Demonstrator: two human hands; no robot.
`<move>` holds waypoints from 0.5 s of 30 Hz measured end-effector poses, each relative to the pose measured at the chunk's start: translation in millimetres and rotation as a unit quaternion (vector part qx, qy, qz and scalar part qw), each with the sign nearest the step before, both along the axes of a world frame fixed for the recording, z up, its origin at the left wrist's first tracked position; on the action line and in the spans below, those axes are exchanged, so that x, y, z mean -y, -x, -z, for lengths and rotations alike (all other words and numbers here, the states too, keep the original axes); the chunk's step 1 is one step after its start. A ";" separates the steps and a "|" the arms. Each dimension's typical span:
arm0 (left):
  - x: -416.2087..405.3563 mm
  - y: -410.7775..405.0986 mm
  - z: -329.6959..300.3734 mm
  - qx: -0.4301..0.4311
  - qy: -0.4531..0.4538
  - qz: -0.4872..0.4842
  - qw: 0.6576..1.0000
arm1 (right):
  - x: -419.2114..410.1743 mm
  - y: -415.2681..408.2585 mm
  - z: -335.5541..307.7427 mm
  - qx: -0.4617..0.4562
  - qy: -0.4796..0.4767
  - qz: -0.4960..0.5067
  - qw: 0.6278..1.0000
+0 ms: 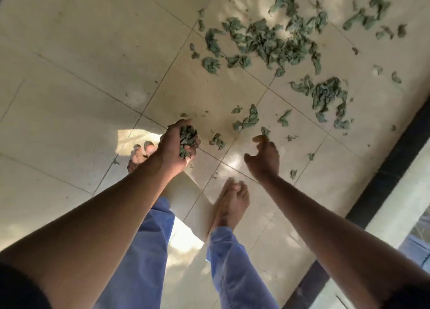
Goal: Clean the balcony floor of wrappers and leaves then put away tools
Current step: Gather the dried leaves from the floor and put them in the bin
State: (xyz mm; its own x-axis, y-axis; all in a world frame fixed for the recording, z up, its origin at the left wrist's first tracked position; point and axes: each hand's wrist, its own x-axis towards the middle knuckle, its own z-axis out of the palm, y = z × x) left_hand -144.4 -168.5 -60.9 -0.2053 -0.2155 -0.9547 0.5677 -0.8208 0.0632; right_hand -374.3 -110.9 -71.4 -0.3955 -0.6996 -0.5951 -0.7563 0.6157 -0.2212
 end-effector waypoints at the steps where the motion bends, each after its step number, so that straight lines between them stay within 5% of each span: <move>1: -2.1 2.8 4.9 0.007 0.002 0.005 1.000 | -2.2 15.8 14.9 -0.012 -0.020 0.035 0.999; 5: -16.8 21.2 36.2 0.039 -0.008 0.038 0.998 | -8.6 62.3 58.6 -0.042 -0.058 0.102 0.992; 9: -26.8 45.7 55.4 0.029 -0.026 0.052 0.998 | 7.0 62.4 88.3 -0.013 0.018 0.088 0.996; 15: -26.6 83.7 64.9 0.027 -0.017 0.057 0.998 | 33.3 20.0 99.8 0.052 0.093 -0.051 0.993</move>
